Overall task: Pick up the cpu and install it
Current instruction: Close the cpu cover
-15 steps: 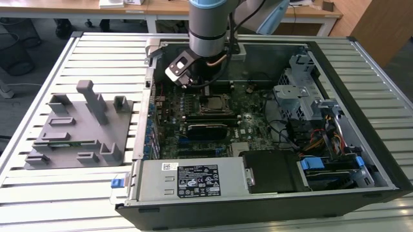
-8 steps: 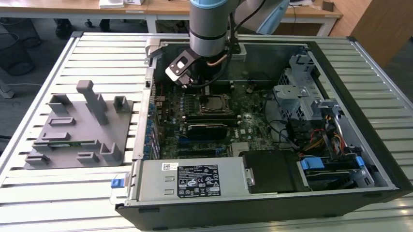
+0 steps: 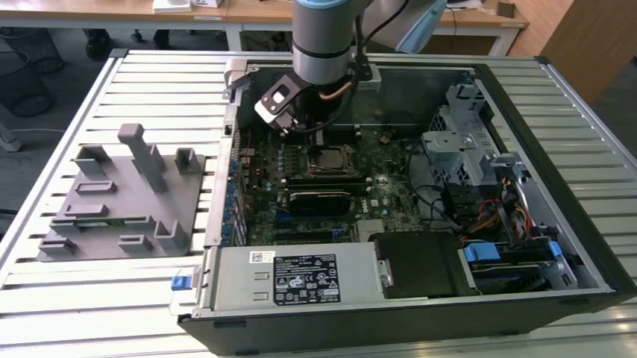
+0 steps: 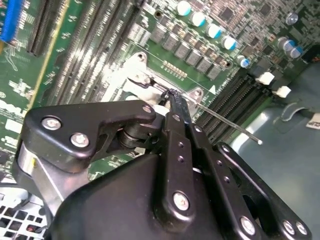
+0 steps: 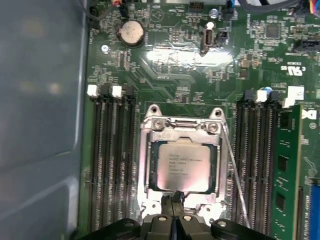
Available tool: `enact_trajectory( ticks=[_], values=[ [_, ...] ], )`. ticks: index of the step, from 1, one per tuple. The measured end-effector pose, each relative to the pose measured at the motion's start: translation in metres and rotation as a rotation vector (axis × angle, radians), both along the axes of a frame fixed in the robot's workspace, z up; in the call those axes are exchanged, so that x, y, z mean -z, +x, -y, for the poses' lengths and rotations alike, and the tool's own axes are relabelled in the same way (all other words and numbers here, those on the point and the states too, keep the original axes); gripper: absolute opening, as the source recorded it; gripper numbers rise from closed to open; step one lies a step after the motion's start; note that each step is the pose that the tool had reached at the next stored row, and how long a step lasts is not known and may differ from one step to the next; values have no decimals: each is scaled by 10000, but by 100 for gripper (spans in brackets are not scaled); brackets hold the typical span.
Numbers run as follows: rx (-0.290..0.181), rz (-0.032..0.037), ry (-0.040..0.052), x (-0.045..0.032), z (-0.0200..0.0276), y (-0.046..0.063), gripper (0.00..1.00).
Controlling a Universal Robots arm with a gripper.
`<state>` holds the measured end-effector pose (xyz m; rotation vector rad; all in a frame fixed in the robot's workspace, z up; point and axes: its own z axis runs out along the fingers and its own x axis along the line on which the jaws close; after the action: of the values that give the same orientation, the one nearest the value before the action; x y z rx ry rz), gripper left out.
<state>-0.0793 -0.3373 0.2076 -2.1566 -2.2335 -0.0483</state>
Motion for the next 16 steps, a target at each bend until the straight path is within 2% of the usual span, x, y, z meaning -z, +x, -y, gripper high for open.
enact_trajectory(
  ticks=[3, 5, 10, 16],
  values=[
    [0, -13, 21, 0, 69, 4, 11],
    [0, -44, 35, 0, 94, 36, 11],
    [0, -179, 116, 0, 105, 155, 11],
    [-1, -274, 194, 0, 109, 267, 11]
  ],
)
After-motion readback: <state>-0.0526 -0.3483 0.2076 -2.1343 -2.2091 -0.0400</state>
